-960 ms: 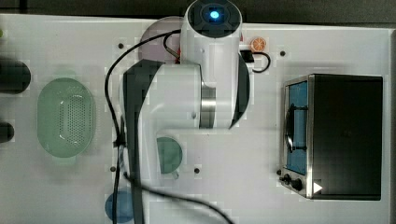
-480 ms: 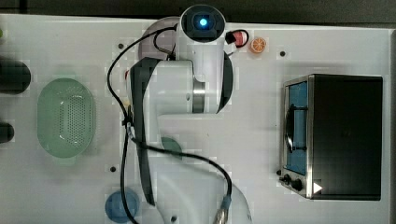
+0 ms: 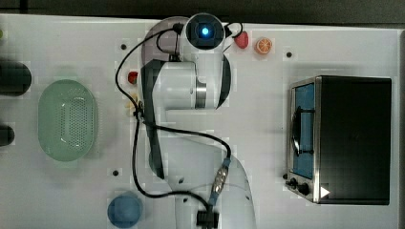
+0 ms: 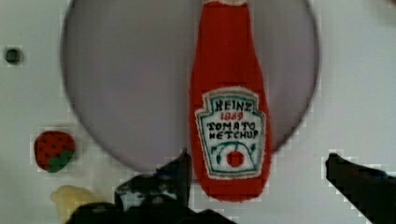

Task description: Pick ketchup from plate and place it on table.

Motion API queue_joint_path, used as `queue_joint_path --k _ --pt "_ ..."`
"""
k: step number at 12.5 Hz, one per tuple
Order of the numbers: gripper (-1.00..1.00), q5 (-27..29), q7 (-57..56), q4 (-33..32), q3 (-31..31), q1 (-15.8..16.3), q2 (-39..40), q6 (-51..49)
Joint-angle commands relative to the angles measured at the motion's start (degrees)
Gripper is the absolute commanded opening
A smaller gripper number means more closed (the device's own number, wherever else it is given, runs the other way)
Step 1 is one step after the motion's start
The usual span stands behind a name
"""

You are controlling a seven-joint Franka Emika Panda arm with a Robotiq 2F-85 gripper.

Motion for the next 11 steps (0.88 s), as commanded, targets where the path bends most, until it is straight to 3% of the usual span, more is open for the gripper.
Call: queue_joint_path --k 1,10,11 --pt "1.0 -0.15 -3.21 -0.07 -0.09 0.8 2.23 4.47" --pt "1.0 -1.17 -3.09 1.19 -0.42 1.25 11.37 15.19" --pt "0.9 -1.17 -3.09 1.47 -0.32 1.26 11.51 15.27"
